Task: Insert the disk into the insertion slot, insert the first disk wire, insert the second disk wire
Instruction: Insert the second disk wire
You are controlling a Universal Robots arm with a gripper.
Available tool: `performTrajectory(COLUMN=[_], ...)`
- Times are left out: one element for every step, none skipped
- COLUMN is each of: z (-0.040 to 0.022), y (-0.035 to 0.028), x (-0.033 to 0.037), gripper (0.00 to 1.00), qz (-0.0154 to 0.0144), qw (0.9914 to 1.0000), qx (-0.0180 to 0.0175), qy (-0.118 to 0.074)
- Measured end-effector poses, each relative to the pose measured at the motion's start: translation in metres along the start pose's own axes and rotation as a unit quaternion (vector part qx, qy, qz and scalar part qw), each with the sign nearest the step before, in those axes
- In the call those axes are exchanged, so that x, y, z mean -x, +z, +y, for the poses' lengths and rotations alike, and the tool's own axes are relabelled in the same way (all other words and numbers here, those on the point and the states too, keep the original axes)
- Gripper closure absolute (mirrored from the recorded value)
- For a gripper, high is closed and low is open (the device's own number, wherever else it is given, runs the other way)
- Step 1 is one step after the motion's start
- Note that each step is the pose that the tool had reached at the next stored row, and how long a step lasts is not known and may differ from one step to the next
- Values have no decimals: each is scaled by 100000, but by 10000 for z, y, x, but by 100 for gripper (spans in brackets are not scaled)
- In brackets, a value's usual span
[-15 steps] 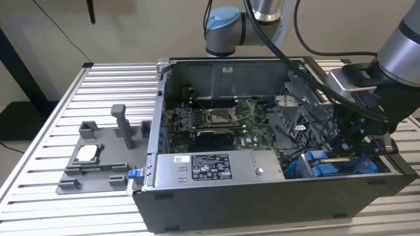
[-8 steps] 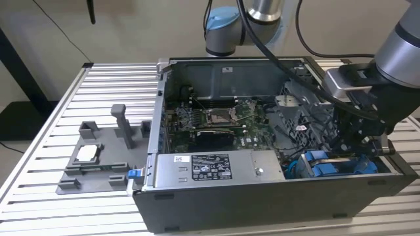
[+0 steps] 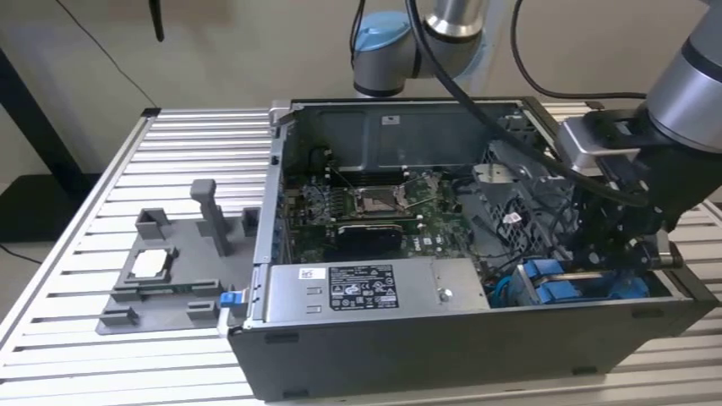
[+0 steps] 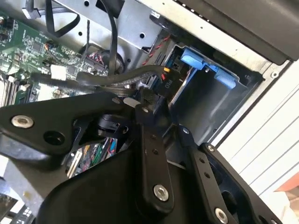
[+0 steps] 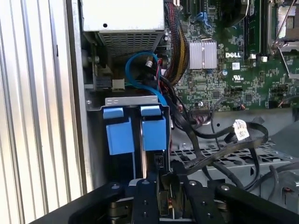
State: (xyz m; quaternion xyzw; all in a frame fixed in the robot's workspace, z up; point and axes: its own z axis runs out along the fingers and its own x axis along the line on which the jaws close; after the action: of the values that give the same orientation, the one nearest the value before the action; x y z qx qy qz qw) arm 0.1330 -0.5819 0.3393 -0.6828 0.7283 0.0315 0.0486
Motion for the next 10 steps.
performTrajectory(z=[0, 0, -1, -1, -2, -2, -3, -3, -2, 1], y=[-12, -16, -27, -33, -45, -65, -102, -145, -192, -236], x=[1, 2, 3, 4, 5, 8, 12, 17, 23, 28], gripper=[71, 71, 71, 71, 71, 71, 71, 71, 71, 71], qz=[4, -22, 6, -6, -1, 9, 5, -2, -7, 0], qw=[100000, 100000, 100000, 100000, 100000, 100000, 100000, 100000, 100000, 100000], qx=[4, 7, 7, 8, 9, 9, 8, 9, 8, 8], qy=[0, 1, 0, -4, -5, -5, -6, -6, -5, 1])
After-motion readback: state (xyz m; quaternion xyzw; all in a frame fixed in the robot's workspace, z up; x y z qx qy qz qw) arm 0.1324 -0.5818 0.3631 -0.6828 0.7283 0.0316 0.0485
